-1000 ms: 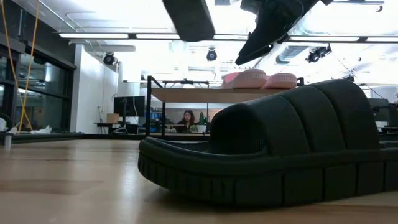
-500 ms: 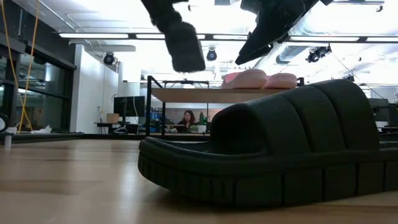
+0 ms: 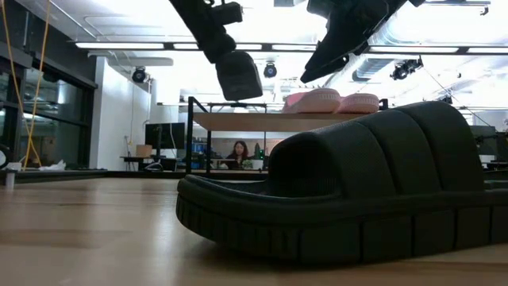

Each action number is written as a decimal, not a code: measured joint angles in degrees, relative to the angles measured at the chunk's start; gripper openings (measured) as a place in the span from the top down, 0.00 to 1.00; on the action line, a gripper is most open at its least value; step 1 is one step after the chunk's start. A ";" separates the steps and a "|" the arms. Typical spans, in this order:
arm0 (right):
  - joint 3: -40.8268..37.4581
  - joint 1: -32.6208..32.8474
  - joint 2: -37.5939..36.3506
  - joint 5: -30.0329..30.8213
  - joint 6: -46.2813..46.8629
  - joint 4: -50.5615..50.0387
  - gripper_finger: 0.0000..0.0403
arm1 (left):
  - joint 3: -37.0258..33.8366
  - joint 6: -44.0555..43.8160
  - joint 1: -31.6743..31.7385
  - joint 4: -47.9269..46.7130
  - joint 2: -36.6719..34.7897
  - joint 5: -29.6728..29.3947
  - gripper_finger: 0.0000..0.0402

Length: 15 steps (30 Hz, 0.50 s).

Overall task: Pick and place slides into the shelf
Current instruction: Put the top black slides on the shelf

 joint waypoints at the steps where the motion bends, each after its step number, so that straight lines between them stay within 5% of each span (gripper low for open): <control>1: 0.00 0.00 0.00 -0.04 0.00 0.00 0.41 | 0.00 0.00 0.00 0.02 -0.01 -0.02 1.00; 15: 0.00 0.04 0.00 -0.57 0.37 0.00 0.41 | 0.00 -0.68 5.37 -0.89 0.33 4.97 1.00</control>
